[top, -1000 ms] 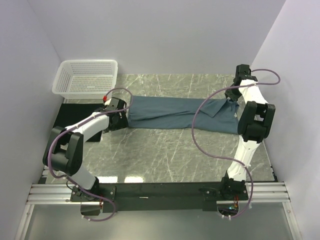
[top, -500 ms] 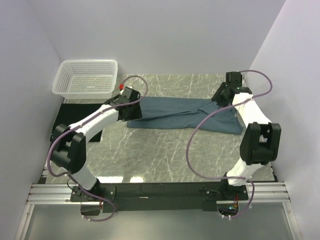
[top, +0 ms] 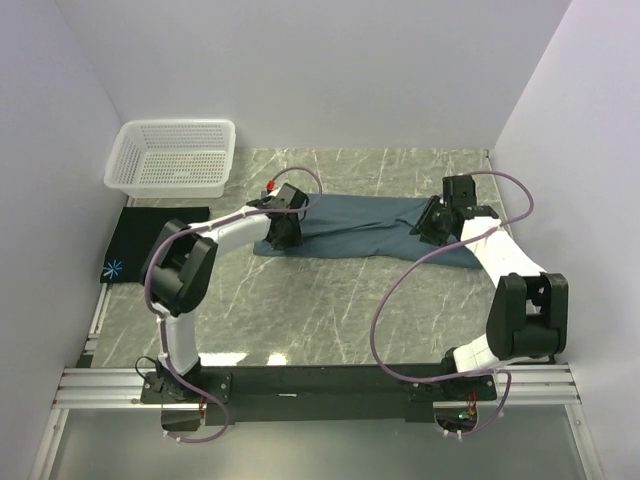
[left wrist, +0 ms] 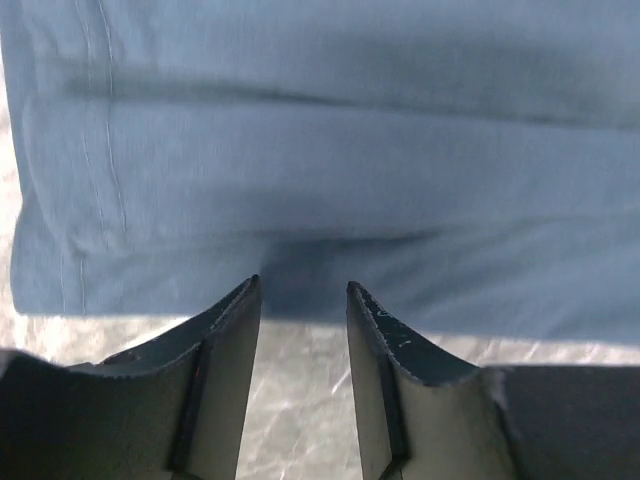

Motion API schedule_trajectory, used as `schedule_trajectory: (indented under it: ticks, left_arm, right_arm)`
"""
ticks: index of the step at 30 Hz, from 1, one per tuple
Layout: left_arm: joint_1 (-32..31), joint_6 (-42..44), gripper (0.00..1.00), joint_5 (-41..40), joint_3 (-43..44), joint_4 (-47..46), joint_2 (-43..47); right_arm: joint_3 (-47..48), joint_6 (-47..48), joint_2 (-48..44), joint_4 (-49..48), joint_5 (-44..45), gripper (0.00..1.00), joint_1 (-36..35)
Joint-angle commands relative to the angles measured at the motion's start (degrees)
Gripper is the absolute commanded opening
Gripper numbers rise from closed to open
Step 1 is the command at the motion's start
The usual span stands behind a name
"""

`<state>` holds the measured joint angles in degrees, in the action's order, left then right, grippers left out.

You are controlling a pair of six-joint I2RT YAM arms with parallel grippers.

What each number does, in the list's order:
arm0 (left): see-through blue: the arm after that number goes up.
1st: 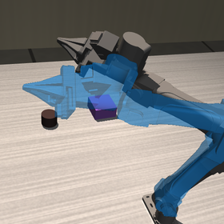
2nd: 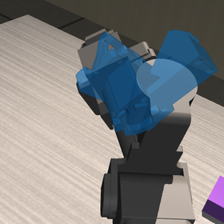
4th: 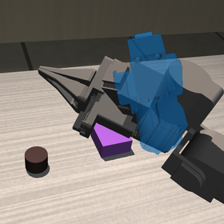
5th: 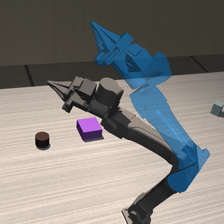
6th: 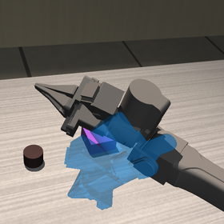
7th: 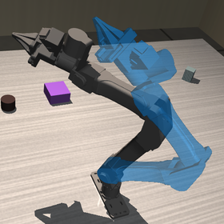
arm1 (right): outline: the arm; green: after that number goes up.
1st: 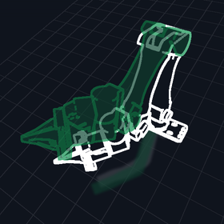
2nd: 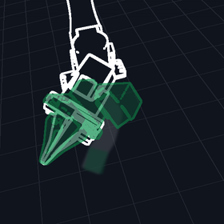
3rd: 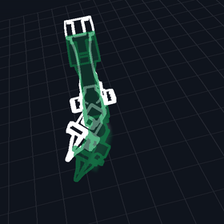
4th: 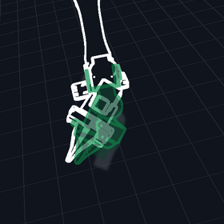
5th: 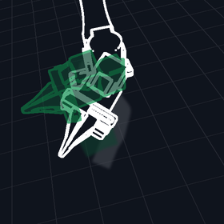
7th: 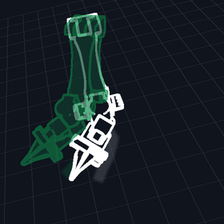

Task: Fold and stack the t-shirts
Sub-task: Fold the tshirt

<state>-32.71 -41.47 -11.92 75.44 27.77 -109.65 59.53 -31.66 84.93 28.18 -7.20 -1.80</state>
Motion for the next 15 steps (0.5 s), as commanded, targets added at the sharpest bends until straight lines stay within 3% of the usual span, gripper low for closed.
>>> schedule_trajectory:
  ticks: [1,15]
  left_arm:
    - [-0.2,-0.8,0.45,-3.2,3.7,-2.6,-0.9]
    - [0.6,0.4,0.44,-11.0,10.4,-1.4,-7.2]
  right_arm:
    - [-0.1,0.8,-3.4,-1.6,-0.3,0.42,-0.3]
    - [-1.4,0.5,-3.5,-3.5,0.3,0.41,-0.4]
